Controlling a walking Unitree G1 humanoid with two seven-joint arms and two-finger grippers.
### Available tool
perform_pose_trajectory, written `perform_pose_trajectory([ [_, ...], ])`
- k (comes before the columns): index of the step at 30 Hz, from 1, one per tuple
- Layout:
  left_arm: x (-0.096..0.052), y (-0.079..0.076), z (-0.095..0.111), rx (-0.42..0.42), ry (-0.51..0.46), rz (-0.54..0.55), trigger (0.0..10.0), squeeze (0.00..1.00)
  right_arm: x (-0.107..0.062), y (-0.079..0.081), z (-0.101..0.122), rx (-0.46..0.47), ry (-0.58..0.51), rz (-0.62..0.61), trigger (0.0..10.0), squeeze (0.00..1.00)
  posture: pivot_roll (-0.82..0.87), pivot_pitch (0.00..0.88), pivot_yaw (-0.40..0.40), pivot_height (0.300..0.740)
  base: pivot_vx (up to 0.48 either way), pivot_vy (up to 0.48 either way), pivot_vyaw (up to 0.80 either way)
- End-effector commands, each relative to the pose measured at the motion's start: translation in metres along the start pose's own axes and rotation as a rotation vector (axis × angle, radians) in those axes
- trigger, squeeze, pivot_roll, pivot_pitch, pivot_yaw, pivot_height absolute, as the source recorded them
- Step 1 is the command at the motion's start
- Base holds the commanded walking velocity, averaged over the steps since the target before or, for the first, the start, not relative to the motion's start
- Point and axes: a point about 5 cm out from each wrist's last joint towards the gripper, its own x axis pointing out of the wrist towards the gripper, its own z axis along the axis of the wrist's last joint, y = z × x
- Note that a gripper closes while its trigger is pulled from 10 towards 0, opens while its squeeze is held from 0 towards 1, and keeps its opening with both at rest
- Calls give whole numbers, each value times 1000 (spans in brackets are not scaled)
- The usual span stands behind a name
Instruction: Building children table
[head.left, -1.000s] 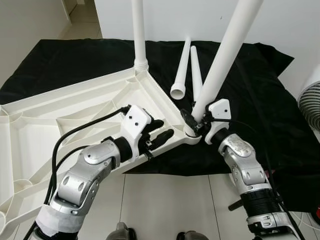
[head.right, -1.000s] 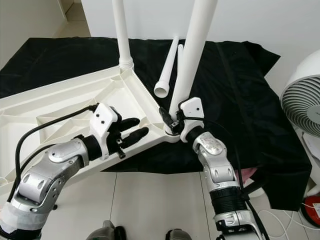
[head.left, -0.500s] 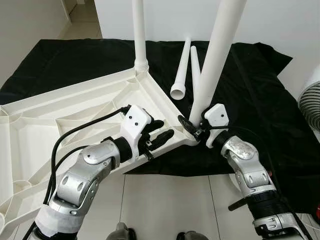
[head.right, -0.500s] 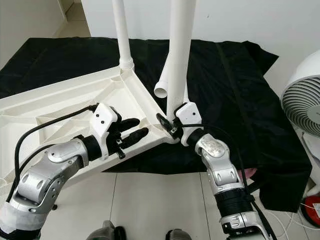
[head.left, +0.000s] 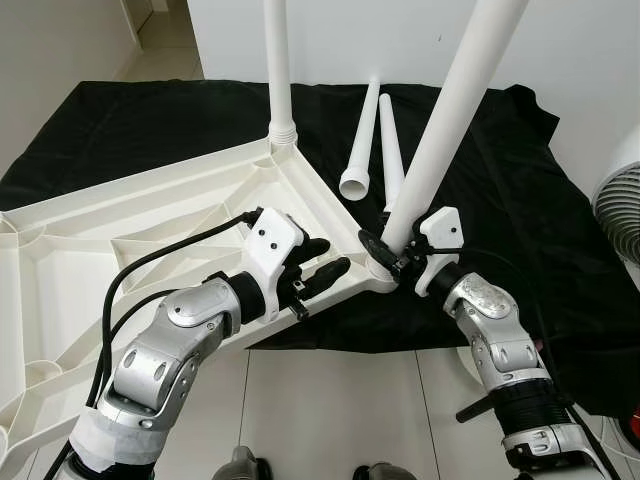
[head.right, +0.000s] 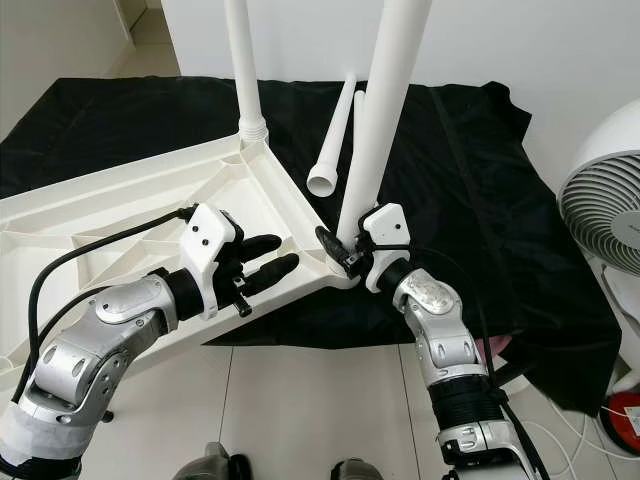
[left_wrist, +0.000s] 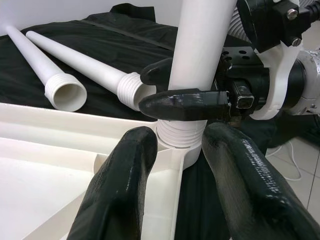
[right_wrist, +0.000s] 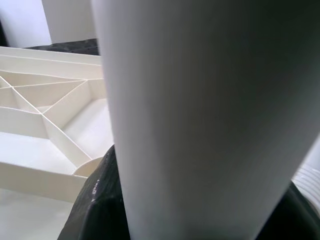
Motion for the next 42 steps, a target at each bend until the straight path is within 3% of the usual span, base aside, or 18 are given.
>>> perform_pose_trajectory([
  [1, 0, -1, 2, 10, 6, -13, 10000, 0, -1, 0, -15, 108, 53, -30, 10000, 0, -48, 84, 33, 740, 0, 0, 0],
  [10, 1, -2, 4, 9, 0, -16, 10000, 0, 2, 3, -19, 183, 68, -72, 10000, 0, -50, 85, 34, 740, 0, 0, 0],
  [14, 2, -3, 4, 3, -4, -12, 10000, 0, -3, 4, -22, 228, -3, -124, 10000, 0, -51, 88, 33, 740, 0, 0, 0],
  [22, 2, -2, 5, 3, -1, -16, 10000, 0, 3, -2, -26, 272, 86, -197, 10000, 0, -55, 93, 40, 740, 0, 0, 0],
  [27, 3, -2, 5, 3, -1, -16, 10000, 0, 9, -7, -19, 251, 86, -204, 10000, 0, -56, 96, 41, 740, 0, 0, 0],
  [31, 3, -2, 5, 2, -3, -15, 10000, 0, 14, -1, -12, 157, 51, -178, 10000, 0, -53, 96, 36, 740, 0, 0, 0],
  [42, 2, -2, 5, -1, -4, -7, 10000, 0, 26, 17, 0, 161, -21, -285, 10000, 0, -53, 96, 36, 740, 0, 0, 0],
])
